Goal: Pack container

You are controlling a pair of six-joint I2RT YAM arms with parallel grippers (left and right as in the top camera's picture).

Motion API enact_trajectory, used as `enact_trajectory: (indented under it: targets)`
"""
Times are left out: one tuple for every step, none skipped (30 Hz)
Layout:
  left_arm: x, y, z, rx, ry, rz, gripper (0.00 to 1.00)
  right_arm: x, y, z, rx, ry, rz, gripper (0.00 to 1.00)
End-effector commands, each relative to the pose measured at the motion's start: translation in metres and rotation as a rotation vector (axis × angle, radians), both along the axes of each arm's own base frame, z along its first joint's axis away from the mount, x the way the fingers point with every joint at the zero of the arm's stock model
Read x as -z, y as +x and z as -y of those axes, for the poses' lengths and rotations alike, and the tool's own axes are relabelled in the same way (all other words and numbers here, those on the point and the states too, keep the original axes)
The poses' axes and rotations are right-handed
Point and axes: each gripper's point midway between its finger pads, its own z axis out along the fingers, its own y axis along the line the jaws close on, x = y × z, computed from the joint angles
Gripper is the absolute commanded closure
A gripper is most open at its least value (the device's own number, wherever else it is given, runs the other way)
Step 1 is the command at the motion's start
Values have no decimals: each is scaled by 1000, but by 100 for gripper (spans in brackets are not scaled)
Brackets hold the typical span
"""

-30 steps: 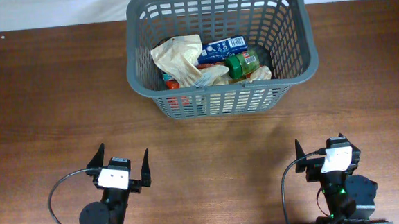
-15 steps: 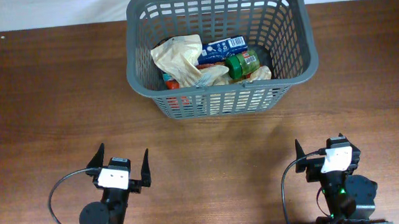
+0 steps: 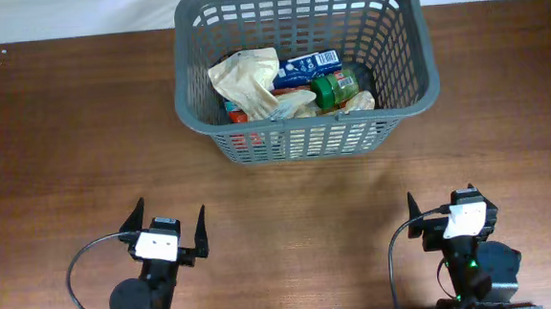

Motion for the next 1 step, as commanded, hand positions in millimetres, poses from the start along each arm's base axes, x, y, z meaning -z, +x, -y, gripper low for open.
enact_trajectory:
  targets:
    - [1,-1,4,18,-14,4,1,2,0,0,-6,-3,1,1]
